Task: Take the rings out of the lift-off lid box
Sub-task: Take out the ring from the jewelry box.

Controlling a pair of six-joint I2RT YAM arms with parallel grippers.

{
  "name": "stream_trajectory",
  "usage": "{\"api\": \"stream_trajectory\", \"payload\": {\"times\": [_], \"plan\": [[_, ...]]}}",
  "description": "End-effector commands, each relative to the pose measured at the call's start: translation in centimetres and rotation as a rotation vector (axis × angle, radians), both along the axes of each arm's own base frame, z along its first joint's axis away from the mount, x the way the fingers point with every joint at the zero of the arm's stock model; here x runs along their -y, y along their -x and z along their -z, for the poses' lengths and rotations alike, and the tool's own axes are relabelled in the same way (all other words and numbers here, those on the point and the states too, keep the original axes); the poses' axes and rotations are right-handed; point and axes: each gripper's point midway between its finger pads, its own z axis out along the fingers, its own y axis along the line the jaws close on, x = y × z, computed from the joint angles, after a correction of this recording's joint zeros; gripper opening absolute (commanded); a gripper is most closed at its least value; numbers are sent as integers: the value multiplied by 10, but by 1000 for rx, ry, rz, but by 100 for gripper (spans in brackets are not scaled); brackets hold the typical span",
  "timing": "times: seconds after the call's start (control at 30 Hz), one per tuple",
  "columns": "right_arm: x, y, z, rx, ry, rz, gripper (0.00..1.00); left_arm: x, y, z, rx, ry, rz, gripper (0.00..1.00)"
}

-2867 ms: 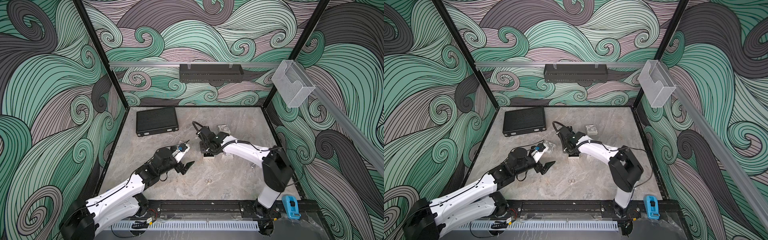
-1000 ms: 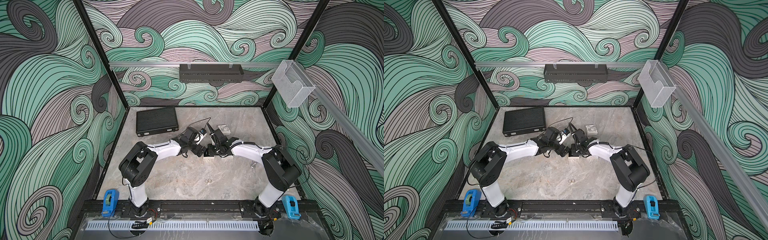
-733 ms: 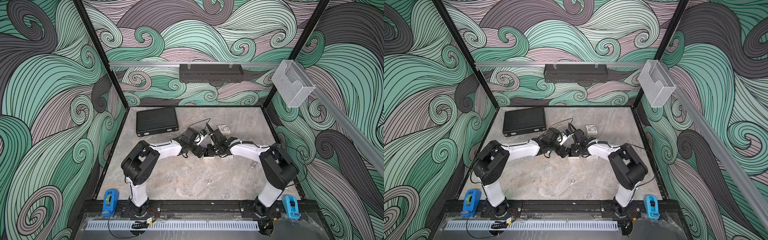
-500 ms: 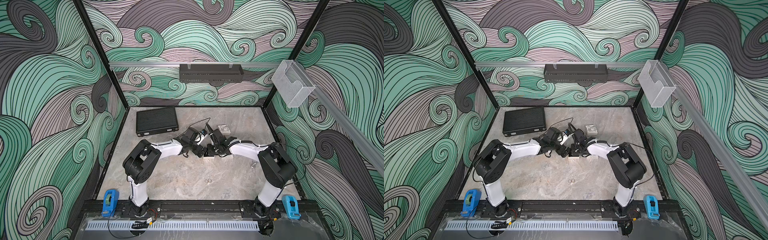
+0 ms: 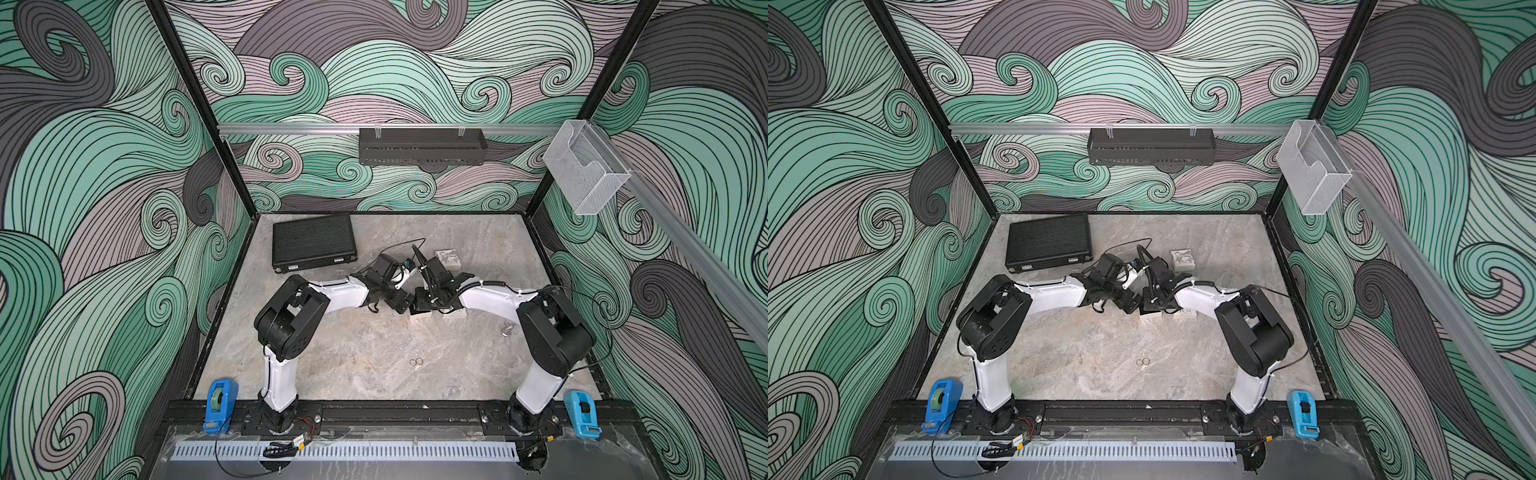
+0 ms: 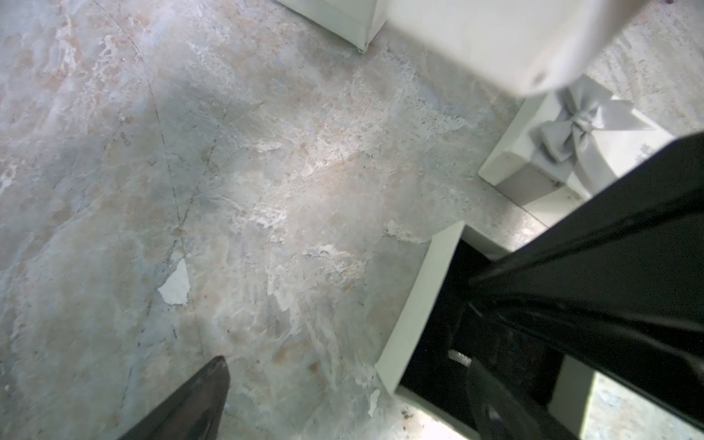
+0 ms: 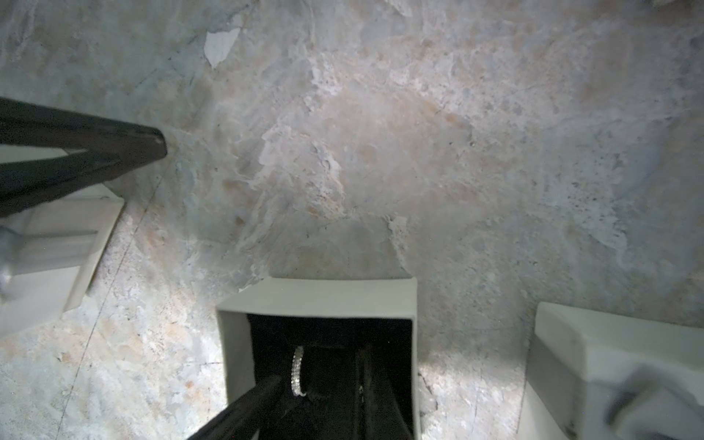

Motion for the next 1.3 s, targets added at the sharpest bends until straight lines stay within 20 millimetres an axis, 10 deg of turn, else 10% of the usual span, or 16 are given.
{"api": "stream_trajectory", "payload": {"times": [0.0, 1.27], "plan": [[-7, -3, -16, 34, -37, -14, 0, 8, -7, -5, 1, 24, -2, 98], [-12, 1, -49, 152, -240, -35, 0, 9, -7, 2, -23, 9, 1, 97]]}}
